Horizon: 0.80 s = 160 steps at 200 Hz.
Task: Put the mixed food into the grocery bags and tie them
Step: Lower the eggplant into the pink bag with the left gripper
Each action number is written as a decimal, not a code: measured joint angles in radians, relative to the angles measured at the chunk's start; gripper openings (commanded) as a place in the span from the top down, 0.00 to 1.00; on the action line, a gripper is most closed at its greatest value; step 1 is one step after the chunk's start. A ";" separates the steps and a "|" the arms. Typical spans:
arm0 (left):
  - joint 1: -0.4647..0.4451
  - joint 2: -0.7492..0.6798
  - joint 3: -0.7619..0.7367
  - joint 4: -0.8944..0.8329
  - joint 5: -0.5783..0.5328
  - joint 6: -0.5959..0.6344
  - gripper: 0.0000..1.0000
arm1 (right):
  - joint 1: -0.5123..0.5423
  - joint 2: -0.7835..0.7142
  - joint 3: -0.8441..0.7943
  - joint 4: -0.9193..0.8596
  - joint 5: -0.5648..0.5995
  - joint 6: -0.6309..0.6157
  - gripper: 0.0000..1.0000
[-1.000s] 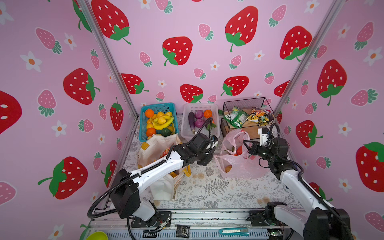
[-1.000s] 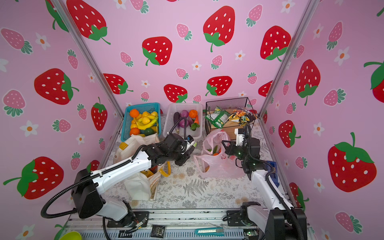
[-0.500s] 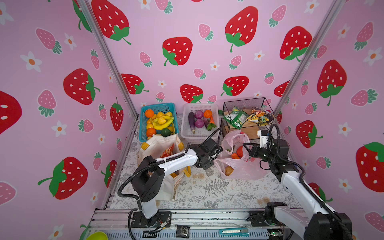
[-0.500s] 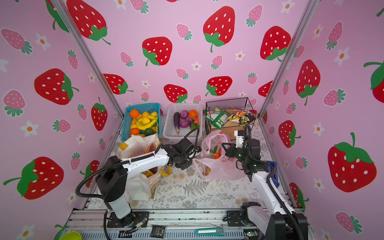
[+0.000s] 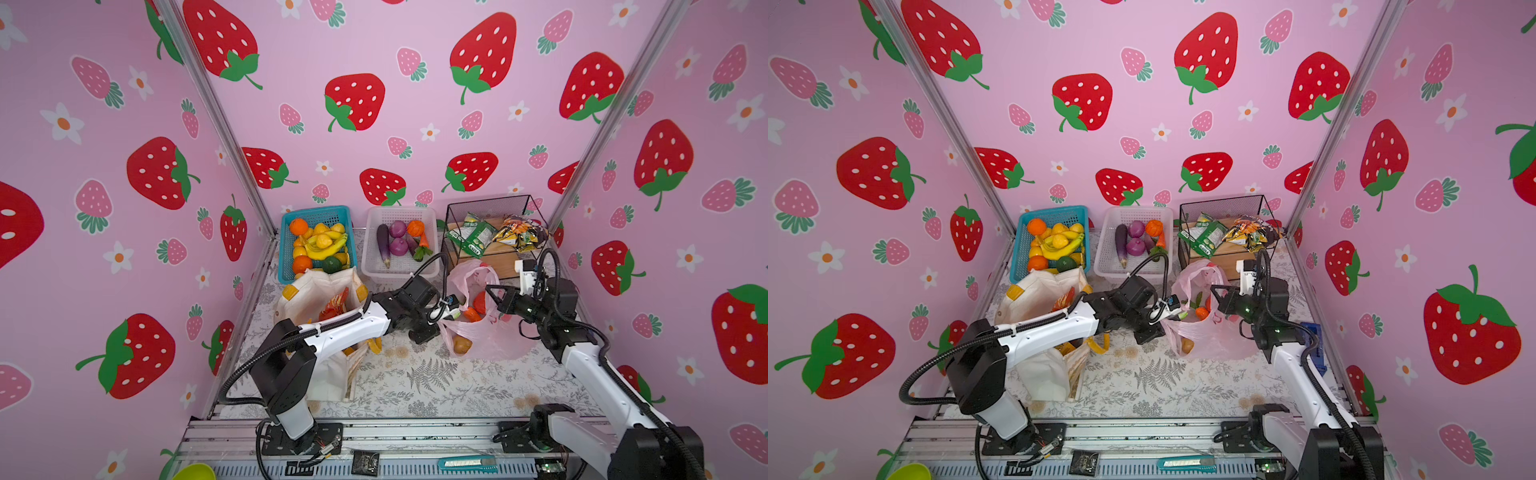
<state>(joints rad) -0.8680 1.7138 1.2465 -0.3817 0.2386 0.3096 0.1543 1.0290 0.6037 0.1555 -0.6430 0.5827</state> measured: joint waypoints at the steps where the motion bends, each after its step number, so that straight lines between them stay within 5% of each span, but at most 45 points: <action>1: -0.001 0.003 0.001 0.003 0.002 -0.002 0.81 | 0.000 0.000 -0.001 0.001 0.000 0.000 1.00; 54: -0.014 0.162 0.095 0.197 0.011 -0.171 0.79 | 0.041 0.000 -0.042 0.031 -0.013 0.027 1.00; 126: -0.012 0.196 0.091 0.512 -0.100 -0.576 0.75 | 0.053 0.000 -0.068 0.061 -0.021 0.048 1.00; 160: -0.017 0.255 0.091 0.603 -0.183 -0.760 0.66 | 0.058 0.000 -0.077 0.084 -0.023 0.057 1.00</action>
<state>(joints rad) -0.8848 1.9690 1.3376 0.2218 0.0555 -0.4507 0.2123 1.0290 0.5270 0.2390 -0.6662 0.6399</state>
